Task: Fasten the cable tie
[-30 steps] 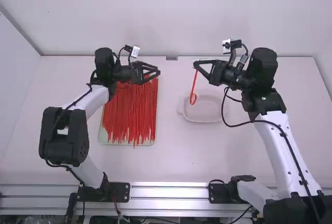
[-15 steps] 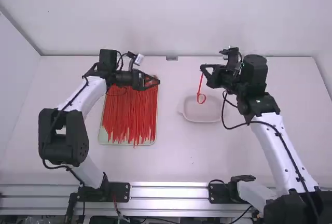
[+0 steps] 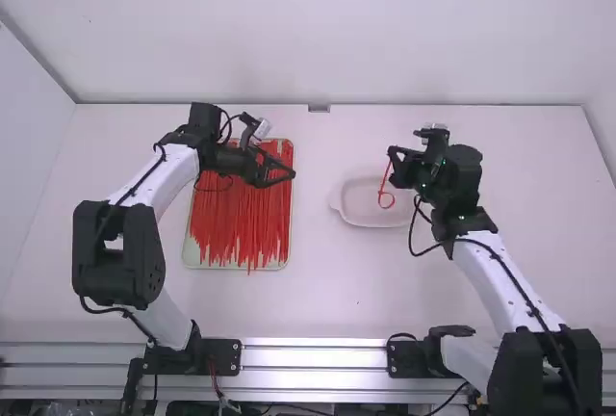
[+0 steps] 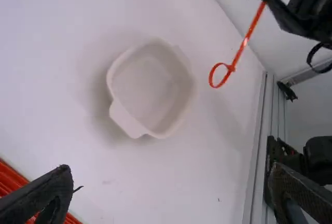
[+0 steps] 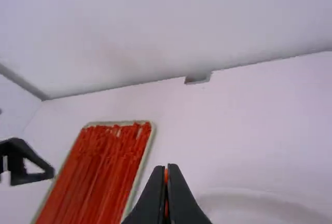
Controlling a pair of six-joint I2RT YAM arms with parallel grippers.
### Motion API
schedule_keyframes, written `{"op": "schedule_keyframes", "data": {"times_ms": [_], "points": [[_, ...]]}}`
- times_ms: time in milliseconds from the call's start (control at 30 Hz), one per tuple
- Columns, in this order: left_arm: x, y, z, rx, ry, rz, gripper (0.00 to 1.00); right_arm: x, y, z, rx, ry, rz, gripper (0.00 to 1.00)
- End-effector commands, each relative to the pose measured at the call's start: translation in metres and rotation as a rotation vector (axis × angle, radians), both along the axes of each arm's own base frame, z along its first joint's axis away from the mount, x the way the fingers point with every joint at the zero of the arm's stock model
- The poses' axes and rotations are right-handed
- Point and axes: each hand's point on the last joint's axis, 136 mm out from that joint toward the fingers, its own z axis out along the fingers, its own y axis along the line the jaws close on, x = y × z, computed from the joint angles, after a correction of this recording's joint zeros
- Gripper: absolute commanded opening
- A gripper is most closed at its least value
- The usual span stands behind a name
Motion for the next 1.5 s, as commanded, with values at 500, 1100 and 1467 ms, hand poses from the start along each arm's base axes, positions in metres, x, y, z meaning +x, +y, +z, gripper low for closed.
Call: {"op": "schedule_keyframes", "data": {"times_ms": [500,1100,1467], "points": [[-0.012,-0.016,-0.002,0.000,-0.042,-0.073,0.99,0.000,-0.008,-0.040,-0.118,-0.051,-0.176,0.00],[-0.010,-0.015,-0.007,0.032,-0.042,-0.062,0.99,0.034,0.005,-0.092,-0.127,0.017,-0.163,0.00],[-0.005,-0.011,-0.008,0.047,-0.053,-0.045,0.99,0.034,0.004,-0.091,-0.129,0.013,-0.168,1.00]]}}
